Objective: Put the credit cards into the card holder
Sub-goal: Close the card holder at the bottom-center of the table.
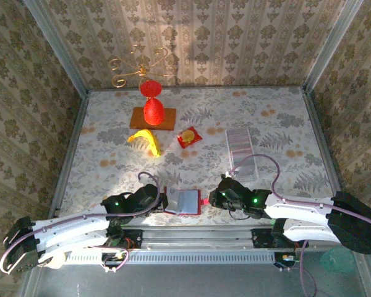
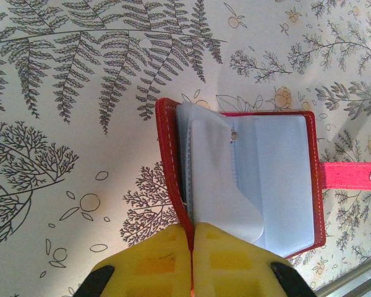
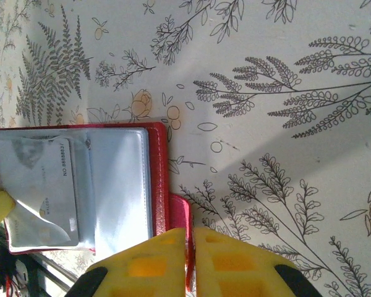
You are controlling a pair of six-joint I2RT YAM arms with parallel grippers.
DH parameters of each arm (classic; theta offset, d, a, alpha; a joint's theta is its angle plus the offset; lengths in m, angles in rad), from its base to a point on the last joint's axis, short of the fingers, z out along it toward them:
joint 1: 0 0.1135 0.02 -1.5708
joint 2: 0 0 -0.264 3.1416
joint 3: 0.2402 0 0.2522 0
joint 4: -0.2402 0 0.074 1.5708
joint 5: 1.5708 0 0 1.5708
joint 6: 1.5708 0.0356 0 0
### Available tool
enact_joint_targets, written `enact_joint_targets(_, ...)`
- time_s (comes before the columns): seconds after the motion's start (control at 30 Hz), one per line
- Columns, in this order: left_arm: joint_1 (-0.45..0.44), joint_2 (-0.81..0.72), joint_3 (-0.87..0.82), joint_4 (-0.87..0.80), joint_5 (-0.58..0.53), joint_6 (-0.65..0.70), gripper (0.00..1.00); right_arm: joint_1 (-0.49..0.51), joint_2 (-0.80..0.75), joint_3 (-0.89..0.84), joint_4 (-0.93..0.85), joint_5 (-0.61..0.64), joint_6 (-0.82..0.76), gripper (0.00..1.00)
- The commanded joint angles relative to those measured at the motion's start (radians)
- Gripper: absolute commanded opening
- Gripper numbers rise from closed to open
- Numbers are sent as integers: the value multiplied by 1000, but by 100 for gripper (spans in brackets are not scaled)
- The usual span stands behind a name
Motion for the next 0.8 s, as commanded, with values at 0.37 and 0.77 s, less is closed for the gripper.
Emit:
enact_joint_targets(0.37,9,4,92,38,75,56,31,-3,45,0,47,-23,10,0)
enact_joint_targets(0.77,-34,236,138,326,146,21,49,4,99,6,91,-33,12,0)
